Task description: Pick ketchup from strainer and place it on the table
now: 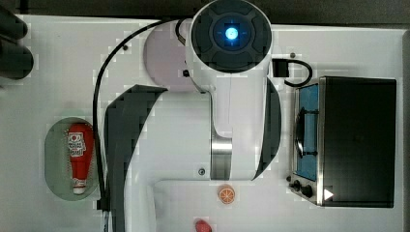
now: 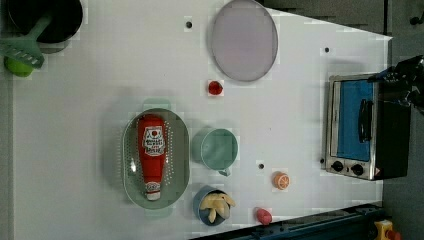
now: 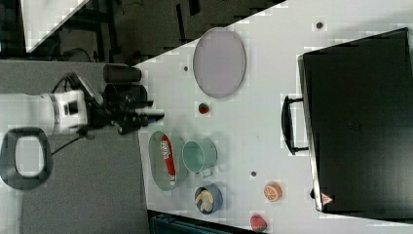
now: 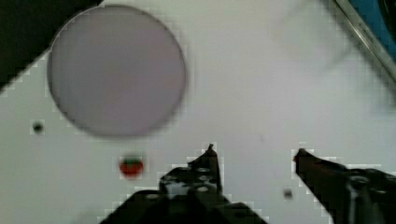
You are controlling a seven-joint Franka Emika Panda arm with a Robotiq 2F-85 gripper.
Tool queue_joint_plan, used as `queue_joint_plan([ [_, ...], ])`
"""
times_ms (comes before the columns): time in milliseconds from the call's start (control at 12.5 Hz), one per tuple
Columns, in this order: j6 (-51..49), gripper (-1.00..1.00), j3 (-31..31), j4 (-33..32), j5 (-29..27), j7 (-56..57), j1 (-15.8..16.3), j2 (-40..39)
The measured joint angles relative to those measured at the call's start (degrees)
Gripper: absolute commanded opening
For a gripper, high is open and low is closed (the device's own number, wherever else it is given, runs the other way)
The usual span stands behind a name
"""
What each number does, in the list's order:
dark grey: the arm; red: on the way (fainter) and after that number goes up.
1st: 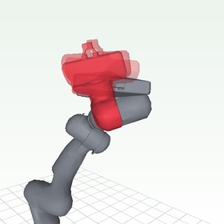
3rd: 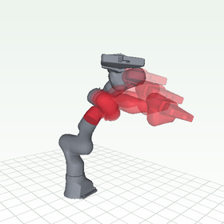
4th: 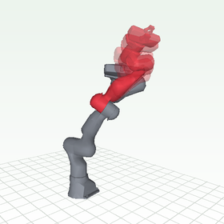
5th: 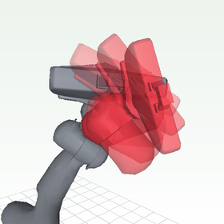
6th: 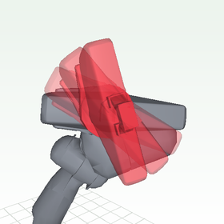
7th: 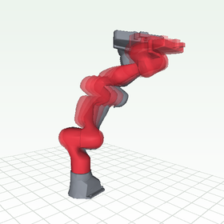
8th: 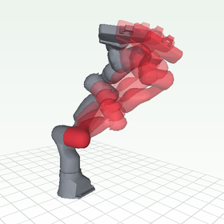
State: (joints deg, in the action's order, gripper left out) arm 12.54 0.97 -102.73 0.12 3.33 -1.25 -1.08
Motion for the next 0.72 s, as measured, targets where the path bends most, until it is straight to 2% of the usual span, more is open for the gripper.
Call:
queue_joint_plan([
  [160,-6.2,0.80,2.4,-9.5,-1.7,0.0,-3.2,9.1],
  [240,-7.7,1.00,3.2,-12.1,-1.9,0.0,-4.5,13.5],
  [400,-7.0,1.00,3.9,-12.0,-3.4,0.0,-5.5,18.4],
  [560,-5.9,1.00,6.1,-8.6,-4.3,0.0,-5.6,18.3],
  [720,-3.9,1.00,9.9,-8.3,-4.3,0.0,-5.2,16.6],
])
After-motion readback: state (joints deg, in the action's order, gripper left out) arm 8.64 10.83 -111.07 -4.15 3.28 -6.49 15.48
